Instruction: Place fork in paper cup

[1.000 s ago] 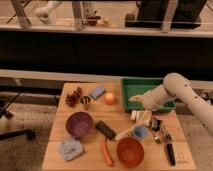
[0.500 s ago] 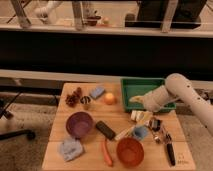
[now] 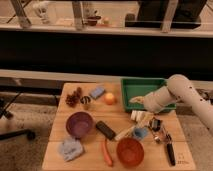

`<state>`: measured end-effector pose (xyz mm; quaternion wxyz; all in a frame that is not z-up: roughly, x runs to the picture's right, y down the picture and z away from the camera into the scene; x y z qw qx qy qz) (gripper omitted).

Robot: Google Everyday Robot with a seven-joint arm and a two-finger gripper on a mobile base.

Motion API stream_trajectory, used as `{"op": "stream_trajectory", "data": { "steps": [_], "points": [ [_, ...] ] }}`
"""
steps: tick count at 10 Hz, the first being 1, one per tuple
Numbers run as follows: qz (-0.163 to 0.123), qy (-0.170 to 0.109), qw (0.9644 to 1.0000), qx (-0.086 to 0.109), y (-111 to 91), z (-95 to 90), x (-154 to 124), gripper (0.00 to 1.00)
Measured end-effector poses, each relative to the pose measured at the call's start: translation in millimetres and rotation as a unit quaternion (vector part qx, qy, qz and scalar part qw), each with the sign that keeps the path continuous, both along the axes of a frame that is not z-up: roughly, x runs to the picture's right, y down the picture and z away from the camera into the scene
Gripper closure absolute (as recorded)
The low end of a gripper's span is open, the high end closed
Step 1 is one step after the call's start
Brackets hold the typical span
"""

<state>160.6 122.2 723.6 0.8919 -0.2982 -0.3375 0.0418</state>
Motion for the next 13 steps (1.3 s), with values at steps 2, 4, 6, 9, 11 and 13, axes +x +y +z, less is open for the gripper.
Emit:
{"op": "stream_trajectory", "data": {
  "steps": [2, 4, 6, 9, 11, 13],
  "points": [
    [0.000, 0.001, 1.0000, 0.010, -1, -5.3, 2, 0.20],
    [0.001, -0.001, 0.9998, 0.019, -3, -9.5, 7, 0.20],
    [0.009, -0.007, 0.9997, 0.023, -1, -11.8, 12, 0.20],
    [0.019, -0.025, 0.9994, 0.016, 5, -13.9, 17, 0.20],
    [0.032, -0.036, 0.9988, 0.010, 8, -14.7, 25, 0.20],
    [0.038, -0.046, 0.9982, 0.006, 11, -14.8, 28, 0.20]
  ]
}}
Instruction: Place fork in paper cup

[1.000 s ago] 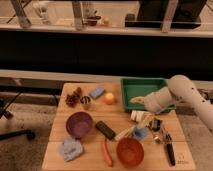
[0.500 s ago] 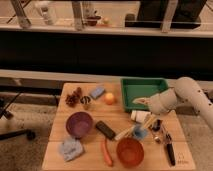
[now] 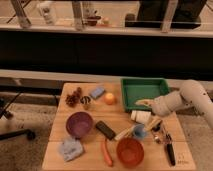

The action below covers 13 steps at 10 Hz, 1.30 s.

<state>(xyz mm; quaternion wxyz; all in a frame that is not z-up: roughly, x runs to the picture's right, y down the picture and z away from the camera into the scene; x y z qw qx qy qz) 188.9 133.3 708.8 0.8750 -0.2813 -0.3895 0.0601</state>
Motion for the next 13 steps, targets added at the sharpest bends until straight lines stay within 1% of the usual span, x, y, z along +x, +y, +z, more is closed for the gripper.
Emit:
{"op": "stream_trajectory", "data": {
  "steps": [3, 6, 9, 11, 13],
  "points": [
    [0.007, -0.011, 0.9999, -0.002, 2, -2.9, 8, 0.20],
    [0.021, -0.023, 0.9995, -0.002, 1, -6.3, 20, 0.20],
    [0.034, -0.042, 0.9986, -0.001, -3, -9.7, 27, 0.20],
    [0.040, -0.052, 0.9979, 0.000, -5, -13.5, 27, 0.20],
    [0.038, -0.059, 0.9975, 0.002, -5, -17.0, 23, 0.20]
  ]
}}
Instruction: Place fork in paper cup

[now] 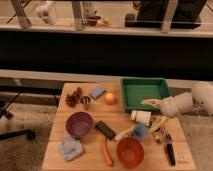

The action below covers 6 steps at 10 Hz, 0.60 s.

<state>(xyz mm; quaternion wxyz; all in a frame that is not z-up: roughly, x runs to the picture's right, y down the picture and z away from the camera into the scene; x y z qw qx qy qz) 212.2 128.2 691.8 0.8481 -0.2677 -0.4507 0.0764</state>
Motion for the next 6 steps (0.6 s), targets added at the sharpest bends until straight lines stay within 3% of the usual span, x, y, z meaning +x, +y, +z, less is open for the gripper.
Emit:
{"op": "stream_trajectory", "data": {
  "steps": [6],
  "points": [
    [0.010, -0.027, 0.9996, 0.000, -4.5, -8.7, -2.4, 0.20]
  ]
}}
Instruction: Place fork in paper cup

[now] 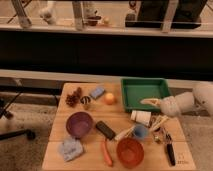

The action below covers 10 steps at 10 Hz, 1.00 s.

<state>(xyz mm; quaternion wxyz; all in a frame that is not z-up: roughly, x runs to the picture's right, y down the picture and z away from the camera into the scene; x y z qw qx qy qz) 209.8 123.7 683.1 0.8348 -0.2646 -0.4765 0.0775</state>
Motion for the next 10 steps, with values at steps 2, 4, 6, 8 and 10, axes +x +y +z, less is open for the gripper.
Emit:
{"op": "stream_trajectory", "data": {
  "steps": [2, 4, 6, 8, 10],
  "points": [
    [0.003, -0.007, 1.0000, 0.001, -1.5, -2.8, 0.7, 0.20],
    [0.004, -0.010, 0.9999, -0.001, -2.3, -3.3, 0.4, 0.20],
    [0.004, -0.013, 0.9999, -0.002, -2.4, -3.6, -0.2, 0.20],
    [0.004, -0.015, 0.9999, -0.003, -2.5, -3.3, -1.2, 0.20],
    [0.004, -0.016, 0.9999, -0.003, -2.7, -3.0, -1.7, 0.20]
  ]
}}
